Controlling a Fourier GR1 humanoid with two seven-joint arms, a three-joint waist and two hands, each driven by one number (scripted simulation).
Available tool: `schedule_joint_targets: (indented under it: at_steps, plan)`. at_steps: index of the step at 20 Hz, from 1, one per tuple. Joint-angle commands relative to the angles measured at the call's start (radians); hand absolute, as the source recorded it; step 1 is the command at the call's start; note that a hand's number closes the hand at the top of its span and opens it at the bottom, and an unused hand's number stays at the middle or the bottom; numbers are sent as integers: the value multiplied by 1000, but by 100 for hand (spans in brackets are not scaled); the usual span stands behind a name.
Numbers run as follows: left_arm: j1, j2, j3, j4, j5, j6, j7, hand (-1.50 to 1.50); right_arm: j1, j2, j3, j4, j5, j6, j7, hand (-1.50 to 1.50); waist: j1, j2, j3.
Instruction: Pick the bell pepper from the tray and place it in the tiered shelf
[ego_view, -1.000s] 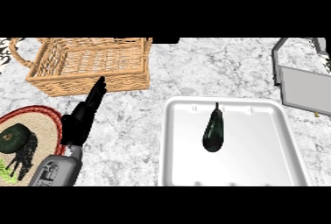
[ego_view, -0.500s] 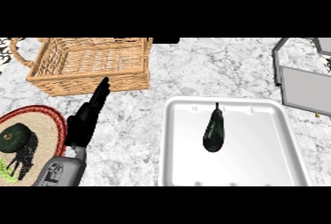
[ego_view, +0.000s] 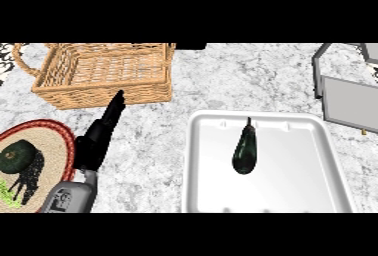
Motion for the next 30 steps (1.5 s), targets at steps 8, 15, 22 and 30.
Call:
schedule_joint_targets:
  at_steps: [8, 15, 22, 30]
  plan:
    - [-19, -11, 19, 5, 3, -25, 32, 0, -56, -23, 42, 356, 69, -285, -215, 150, 7, 2, 0]
    - [54, -24, 3, -18, -14, -13, -23, 0, -17, 25, -123, 352, -151, -448, -332, 150, 3, -2, 1]
    - [5, -6, 35, -1, -13, -43, -7, 0, -81, -56, -170, 605, -248, -531, -508, 150, 2, 1, 0]
    - [26, -37, 6, -6, -39, -24, -28, 0, -62, -173, -163, 782, -63, -634, -353, -150, 8, 3, 0]
